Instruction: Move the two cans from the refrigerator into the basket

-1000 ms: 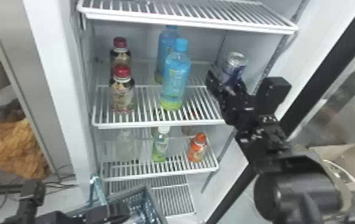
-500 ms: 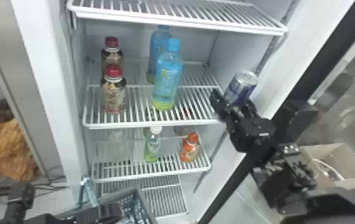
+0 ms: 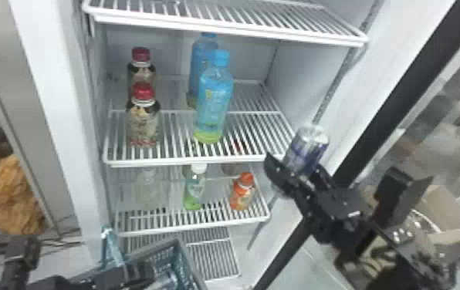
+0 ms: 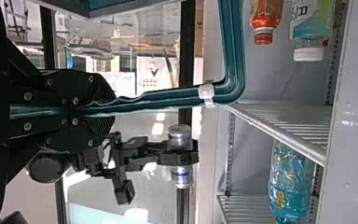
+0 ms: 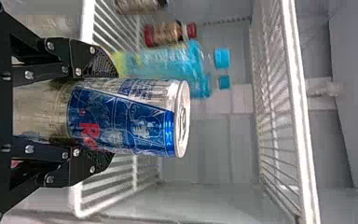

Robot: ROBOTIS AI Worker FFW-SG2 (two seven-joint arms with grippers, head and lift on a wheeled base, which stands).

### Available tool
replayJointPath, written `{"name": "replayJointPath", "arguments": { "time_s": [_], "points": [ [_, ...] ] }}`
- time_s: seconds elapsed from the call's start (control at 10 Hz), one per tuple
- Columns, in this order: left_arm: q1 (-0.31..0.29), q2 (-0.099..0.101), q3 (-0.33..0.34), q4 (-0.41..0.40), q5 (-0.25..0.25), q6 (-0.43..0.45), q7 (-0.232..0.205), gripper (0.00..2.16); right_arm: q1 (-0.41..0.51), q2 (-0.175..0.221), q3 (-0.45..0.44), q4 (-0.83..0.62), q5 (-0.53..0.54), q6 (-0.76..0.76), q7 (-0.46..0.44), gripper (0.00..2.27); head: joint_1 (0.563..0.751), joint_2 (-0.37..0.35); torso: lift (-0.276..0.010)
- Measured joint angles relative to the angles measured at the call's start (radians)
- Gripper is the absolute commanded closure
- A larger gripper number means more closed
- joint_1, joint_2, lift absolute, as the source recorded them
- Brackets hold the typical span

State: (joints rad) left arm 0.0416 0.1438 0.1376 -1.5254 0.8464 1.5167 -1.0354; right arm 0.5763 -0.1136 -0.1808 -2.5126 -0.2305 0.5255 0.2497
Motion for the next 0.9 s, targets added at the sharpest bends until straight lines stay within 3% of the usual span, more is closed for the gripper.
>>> {"name": "replayJointPath", "arguments": {
  "time_s": [0.5, 0.7, 0.9],
  "points": [
    [-0.007, 0.0, -0.004, 0.0, 0.001, 0.0, 0.0, 1.19, 0.037, 0.019, 0.004, 0.003, -0.008, 0.152, 0.172, 1.28, 0.695, -0.226, -0.025],
    [-0.016, 0.0, -0.007, 0.0, 0.008, -0.001, 0.0, 1.19, -0.011, 0.021, 0.023, 0.086, -0.016, 0.201, 0.258, 1.28, 0.695, -0.194, -0.025],
    [-0.025, 0.0, -0.01, 0.0, 0.013, -0.003, 0.003, 1.19, -0.055, 0.018, 0.068, 0.16, -0.06, 0.218, 0.281, 1.28, 0.695, -0.158, -0.025]
  ]
}}
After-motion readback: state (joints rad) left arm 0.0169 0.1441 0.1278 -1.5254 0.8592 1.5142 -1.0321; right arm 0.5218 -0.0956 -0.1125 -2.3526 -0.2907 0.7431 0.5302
